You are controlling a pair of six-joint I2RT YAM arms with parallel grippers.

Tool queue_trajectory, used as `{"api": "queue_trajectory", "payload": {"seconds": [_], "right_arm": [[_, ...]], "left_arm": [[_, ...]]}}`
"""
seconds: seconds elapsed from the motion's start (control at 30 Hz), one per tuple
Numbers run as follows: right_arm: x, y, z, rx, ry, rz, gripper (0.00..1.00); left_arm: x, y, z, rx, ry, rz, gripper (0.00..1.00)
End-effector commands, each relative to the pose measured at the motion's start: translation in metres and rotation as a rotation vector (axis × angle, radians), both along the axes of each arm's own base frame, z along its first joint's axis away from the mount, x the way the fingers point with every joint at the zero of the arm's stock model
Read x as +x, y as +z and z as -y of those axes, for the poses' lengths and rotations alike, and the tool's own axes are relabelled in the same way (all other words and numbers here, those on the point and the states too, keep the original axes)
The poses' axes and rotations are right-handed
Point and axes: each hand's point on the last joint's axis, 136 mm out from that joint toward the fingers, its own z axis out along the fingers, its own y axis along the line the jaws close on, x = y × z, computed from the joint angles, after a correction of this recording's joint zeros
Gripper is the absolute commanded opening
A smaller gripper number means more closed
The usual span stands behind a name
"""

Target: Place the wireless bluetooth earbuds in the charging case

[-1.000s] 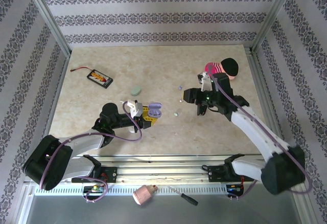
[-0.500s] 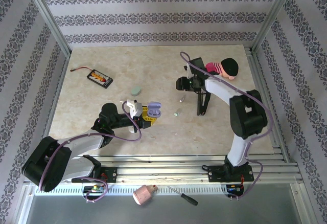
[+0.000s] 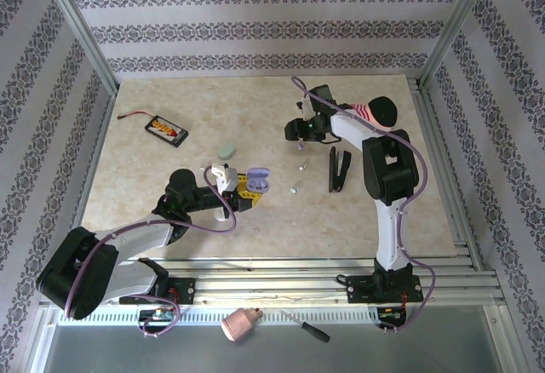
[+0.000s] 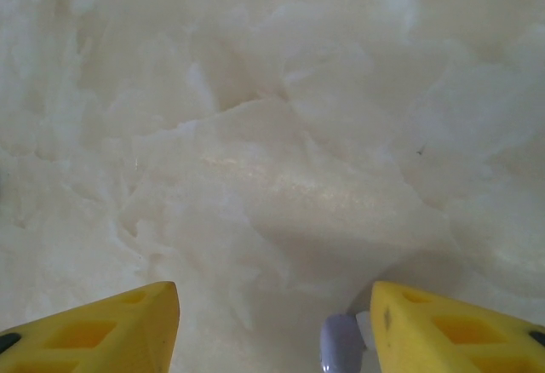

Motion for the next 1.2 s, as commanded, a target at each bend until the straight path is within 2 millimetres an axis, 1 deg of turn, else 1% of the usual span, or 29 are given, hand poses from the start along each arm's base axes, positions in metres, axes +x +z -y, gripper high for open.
{"api": "queue_trajectory", "payload": {"seconds": [0.0,0.17,0.3,0.37,0.5,0.7,0.93,1.0,1.07,1.13,1.17], "right_arm": [[0.003,0.000,0.000,0.022,0.054,-0.009,0.62],[0.001,-0.012,-0.001,0.051,0.067,-0.053,0.63],[-0.007,-0.029,-0.003,0.074,0.080,-0.127,0.60],[-0.011,-0.031,-0.003,0.080,0.088,-0.135,0.57],[-0.019,-0.025,-0.002,0.076,0.101,-0.127,0.54],[-0.040,-0.008,-0.002,0.101,0.115,-0.114,0.50],[-0.066,0.005,-0.003,0.105,0.126,-0.093,0.50],[-0.064,0.010,0.005,0.064,0.088,-0.062,0.50],[-0.057,0.014,0.017,0.014,0.032,-0.020,0.49],[-0.052,0.015,0.023,0.015,-0.021,-0.030,0.48],[-0.050,0.014,0.023,0.042,-0.046,-0.053,0.47]], "left_arm": [[0.005,0.015,-0.002,-0.039,0.016,0.027,0.14],[0.002,0.013,-0.004,-0.031,0.020,0.020,0.14],[-0.001,0.014,-0.004,-0.018,0.011,0.030,0.14],[-0.002,0.014,-0.004,-0.008,0.011,0.034,0.14],[-0.004,0.015,-0.006,-0.002,0.014,0.039,0.14],[-0.008,0.016,-0.010,0.000,0.028,0.049,0.14],[-0.012,0.014,-0.013,0.007,0.033,0.057,0.14],[-0.012,0.014,-0.013,0.007,0.037,0.058,0.14],[-0.011,0.013,-0.013,0.009,0.039,0.060,0.14],[-0.011,0.013,-0.013,0.008,0.038,0.059,0.14],[-0.011,0.013,-0.013,0.009,0.038,0.059,0.14]]}}
